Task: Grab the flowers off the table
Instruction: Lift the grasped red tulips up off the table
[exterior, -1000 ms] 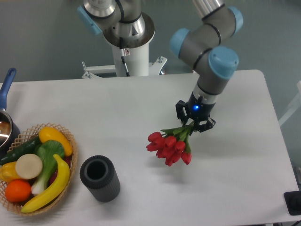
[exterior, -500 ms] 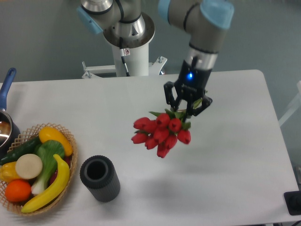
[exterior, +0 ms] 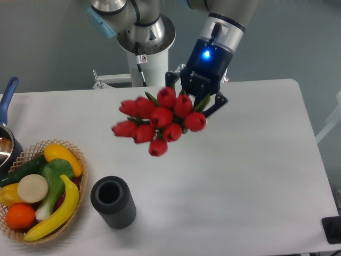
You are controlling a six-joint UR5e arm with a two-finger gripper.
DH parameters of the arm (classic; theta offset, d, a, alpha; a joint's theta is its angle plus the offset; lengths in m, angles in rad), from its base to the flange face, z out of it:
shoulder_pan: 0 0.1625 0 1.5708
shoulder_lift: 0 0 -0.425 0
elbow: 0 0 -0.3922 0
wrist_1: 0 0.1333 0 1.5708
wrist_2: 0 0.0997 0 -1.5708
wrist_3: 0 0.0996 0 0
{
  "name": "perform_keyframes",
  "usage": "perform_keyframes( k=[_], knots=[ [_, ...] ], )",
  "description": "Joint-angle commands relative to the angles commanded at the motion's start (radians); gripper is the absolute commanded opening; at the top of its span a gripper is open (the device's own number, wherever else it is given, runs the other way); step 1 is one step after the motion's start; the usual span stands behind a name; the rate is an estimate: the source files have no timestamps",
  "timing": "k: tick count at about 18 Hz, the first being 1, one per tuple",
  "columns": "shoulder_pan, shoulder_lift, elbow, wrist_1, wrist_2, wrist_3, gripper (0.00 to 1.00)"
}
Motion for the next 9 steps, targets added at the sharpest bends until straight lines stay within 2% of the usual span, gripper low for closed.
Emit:
perform_keyframes(
  k=[9],
  knots=[
    [0.002, -0.005, 0.0, 0.0, -0.066, -0.003, 0.36]
  ],
)
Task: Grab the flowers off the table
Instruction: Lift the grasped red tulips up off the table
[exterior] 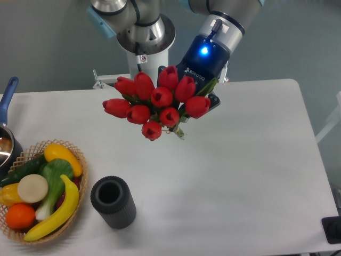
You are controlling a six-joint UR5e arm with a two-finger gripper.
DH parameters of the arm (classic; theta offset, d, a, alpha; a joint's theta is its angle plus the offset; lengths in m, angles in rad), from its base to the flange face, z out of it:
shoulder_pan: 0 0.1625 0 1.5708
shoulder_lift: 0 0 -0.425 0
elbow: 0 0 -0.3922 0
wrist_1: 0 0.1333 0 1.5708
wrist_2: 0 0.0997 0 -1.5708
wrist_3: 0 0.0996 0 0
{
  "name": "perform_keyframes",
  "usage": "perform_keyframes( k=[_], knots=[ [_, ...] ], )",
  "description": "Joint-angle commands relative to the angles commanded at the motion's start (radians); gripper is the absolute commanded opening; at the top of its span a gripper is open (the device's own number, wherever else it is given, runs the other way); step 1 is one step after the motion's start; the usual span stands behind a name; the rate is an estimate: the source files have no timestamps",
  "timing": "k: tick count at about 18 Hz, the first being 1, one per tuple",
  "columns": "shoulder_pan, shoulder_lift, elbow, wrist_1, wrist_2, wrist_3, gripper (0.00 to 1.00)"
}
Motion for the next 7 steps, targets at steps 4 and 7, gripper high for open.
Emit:
perform_keyframes(
  k=[4, 7],
  knots=[
    [0.006, 0.002, -0.006, 0.0, -0.011, 0.0, 0.36],
    [0.006, 0.002, -0.008, 0.0, -0.011, 0.0, 0.36]
  ],
)
